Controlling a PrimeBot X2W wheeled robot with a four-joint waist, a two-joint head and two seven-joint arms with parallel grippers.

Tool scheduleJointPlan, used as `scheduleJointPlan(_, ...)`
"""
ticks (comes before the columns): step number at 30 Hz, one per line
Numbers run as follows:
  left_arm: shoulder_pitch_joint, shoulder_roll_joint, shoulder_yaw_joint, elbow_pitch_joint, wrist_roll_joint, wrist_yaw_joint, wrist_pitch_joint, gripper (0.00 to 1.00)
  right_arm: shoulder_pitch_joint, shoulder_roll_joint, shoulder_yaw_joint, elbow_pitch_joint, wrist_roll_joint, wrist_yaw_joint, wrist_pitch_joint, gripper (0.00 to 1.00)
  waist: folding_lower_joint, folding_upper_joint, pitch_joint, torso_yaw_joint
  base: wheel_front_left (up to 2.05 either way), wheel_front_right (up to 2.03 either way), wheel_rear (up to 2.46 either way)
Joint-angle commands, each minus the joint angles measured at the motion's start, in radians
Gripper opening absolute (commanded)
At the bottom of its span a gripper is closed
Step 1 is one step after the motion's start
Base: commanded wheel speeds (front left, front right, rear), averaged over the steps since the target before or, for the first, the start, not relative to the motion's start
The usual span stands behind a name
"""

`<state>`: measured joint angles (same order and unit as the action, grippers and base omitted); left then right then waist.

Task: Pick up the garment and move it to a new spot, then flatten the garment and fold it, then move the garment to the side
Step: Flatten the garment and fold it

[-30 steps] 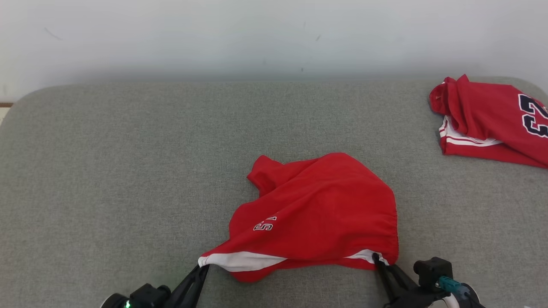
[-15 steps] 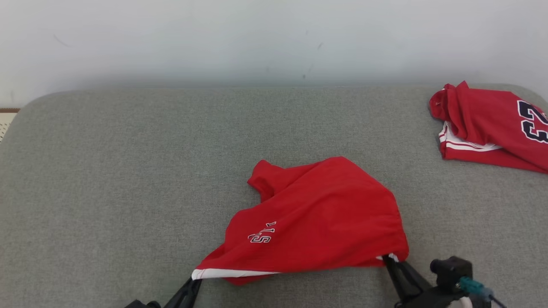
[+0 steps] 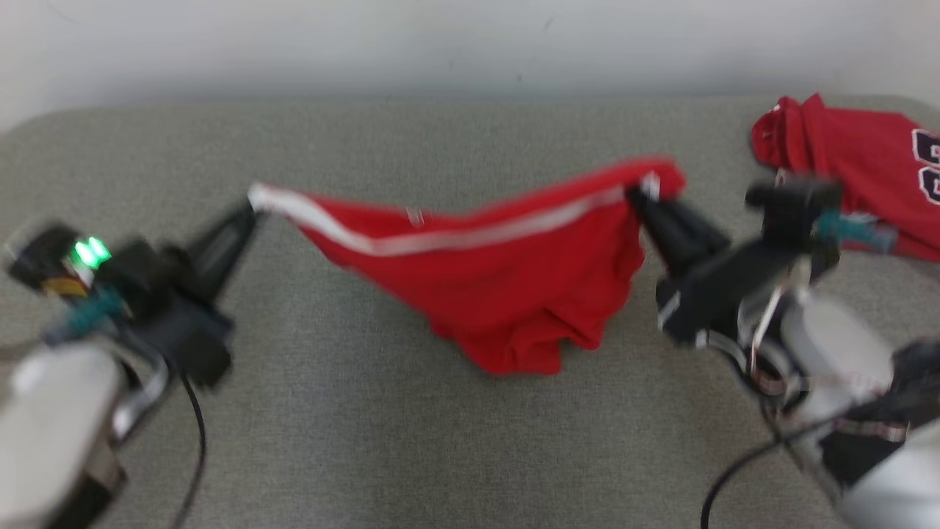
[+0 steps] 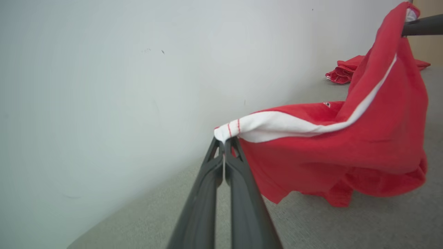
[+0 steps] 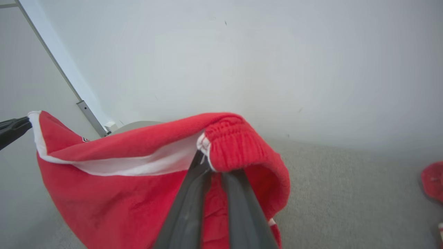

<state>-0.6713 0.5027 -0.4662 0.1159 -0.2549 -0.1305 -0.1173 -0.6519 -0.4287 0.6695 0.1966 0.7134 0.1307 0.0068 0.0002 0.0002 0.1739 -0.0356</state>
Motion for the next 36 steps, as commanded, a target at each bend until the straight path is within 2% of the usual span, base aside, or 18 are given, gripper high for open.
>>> scheduleJointPlan(1,-0.059,0.018,-0.008,0.005,-0.030,0.002,0.013,0.00,-0.061,0.002,0.003,0.008,0.010,0.000,0.007,0.00,-0.0002,-0.0002,0.089,-0.005,0.00,0.00,0.00)
scheduleJointPlan(8,-0.521,0.103,-0.131,0.136,-0.147,0.001,0.067,0.00,-0.523,0.078,0.010,0.207,0.142,0.000,0.077,0.00,-0.0002,-0.0002,0.251,-0.011,0.00,0.00,0.00)
scheduleJointPlan(12,-0.743,0.097,-0.182,0.247,-0.176,0.001,0.058,0.00,-0.753,0.127,-0.019,0.359,0.213,0.000,0.081,0.00,-0.0002,-0.0002,0.301,-0.007,0.00,0.00,0.00)
scheduleJointPlan(17,-0.962,0.085,-0.204,0.381,-0.192,0.001,0.031,0.00,-0.968,0.173,-0.005,0.511,0.208,0.000,0.047,0.00,-0.0002,-0.0002,0.305,-0.013,0.00,0.00,0.00)
scheduleJointPlan(21,-1.053,0.062,-0.215,0.429,-0.179,0.002,0.007,0.00,-1.059,0.180,0.002,0.576,0.196,0.000,-0.002,0.00,-0.0002,-0.0002,0.307,-0.012,0.00,0.00,0.00)
scheduleJointPlan(26,-1.106,0.031,-0.213,0.448,-0.153,0.029,-0.045,0.00,-1.136,0.180,0.053,0.637,0.168,0.000,-0.087,0.00,-0.0002,-0.0002,0.336,-0.001,0.00,0.00,0.00)
scheduleJointPlan(32,-1.047,0.032,-0.237,0.459,-0.159,0.028,-0.073,0.00,-1.095,0.153,0.151,0.631,0.214,0.000,-0.085,0.00,-0.0002,-0.0002,0.397,0.000,0.00,0.00,0.00)
scheduleJointPlan(36,-0.948,0.047,-0.225,0.413,-0.180,0.055,-0.116,0.00,-1.014,0.106,0.241,0.565,0.262,0.000,-0.076,0.00,-0.0002,-0.0002,0.401,0.004,0.00,0.00,0.00)
